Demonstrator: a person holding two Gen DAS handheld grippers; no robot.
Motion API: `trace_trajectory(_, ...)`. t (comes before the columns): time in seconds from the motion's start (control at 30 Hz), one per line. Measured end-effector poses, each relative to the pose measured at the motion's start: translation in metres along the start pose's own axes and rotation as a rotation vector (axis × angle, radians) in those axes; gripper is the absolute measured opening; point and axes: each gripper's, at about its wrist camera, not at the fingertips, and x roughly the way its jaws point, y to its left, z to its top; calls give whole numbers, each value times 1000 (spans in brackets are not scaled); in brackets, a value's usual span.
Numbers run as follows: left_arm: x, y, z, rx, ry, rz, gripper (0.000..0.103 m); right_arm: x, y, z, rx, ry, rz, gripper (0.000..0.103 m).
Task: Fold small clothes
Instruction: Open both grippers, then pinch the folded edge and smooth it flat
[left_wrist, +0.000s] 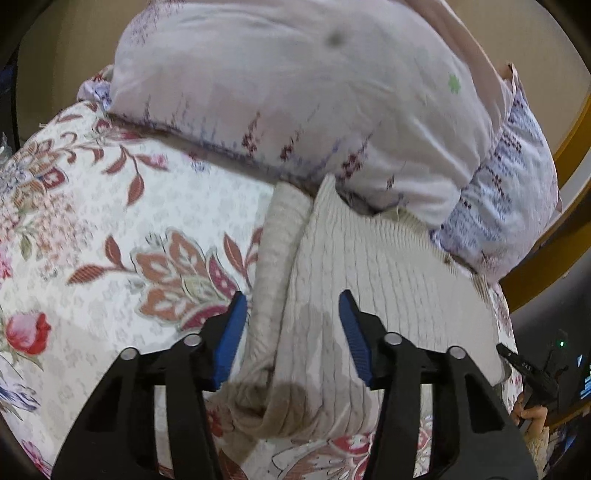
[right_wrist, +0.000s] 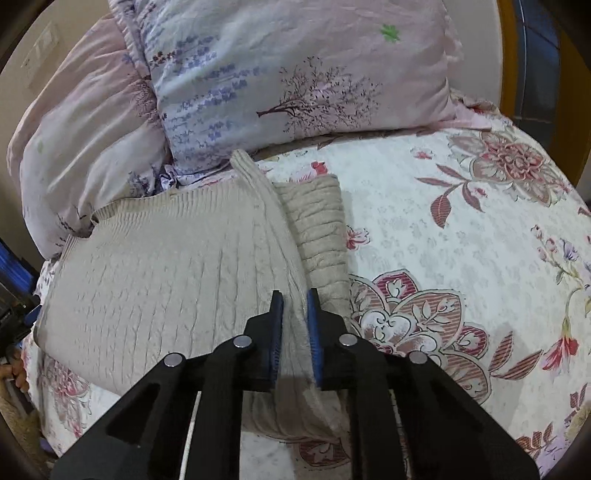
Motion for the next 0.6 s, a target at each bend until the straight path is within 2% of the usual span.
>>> trace_trajectory(0.13,0,-2,-6,14,2,-1,39,-9,2,-1,5,-27,5,11)
trace_trajectory(0.47,-11,-5,-11,28,-5,-26,39,-30,4,-6,56,-61,42,10)
trace_trajectory(0.6,-12,-5,-14,37,-6,-24,39,-24,-6,-10,97,-31,0,10)
